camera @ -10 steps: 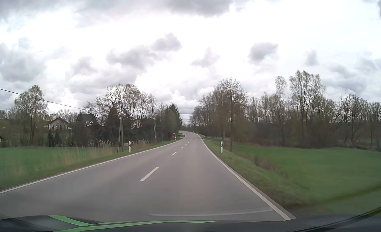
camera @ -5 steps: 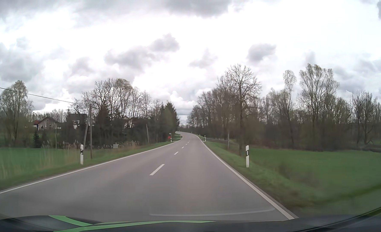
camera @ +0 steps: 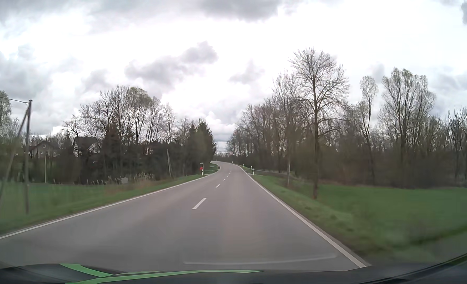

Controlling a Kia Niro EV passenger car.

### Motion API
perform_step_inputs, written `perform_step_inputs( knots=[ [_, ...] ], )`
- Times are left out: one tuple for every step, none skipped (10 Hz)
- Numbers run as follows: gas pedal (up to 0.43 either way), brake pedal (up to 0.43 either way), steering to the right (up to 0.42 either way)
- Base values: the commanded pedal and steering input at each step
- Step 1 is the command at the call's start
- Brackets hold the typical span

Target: Follow the waypoints while adhering to traffic rules and regulations

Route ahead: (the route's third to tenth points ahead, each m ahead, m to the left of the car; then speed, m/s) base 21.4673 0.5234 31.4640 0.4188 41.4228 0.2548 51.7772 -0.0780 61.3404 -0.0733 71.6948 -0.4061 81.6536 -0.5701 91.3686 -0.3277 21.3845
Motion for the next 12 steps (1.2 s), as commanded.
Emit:
perform_step_inputs(
  knots=[
    [0.13, 0.0, 0.004],
    [0.118, 0.0, 0.004],
    [0.0, 0.0, 0.004],
    [0.0, 0.0, 0.004],
    [0.0, 0.0, 0.004],
    [0.0, 0.0, 0.004],
    [0.0, 0.0, 0.004],
    [0.008, 0.0, 0.004],
    [0.059, 0.0, 0.004],
    [0.079, 0.0, 0.004],
    [0.087, 0.0, 0.004],
    [0.11, 0.0, 0.003]
  ],
)
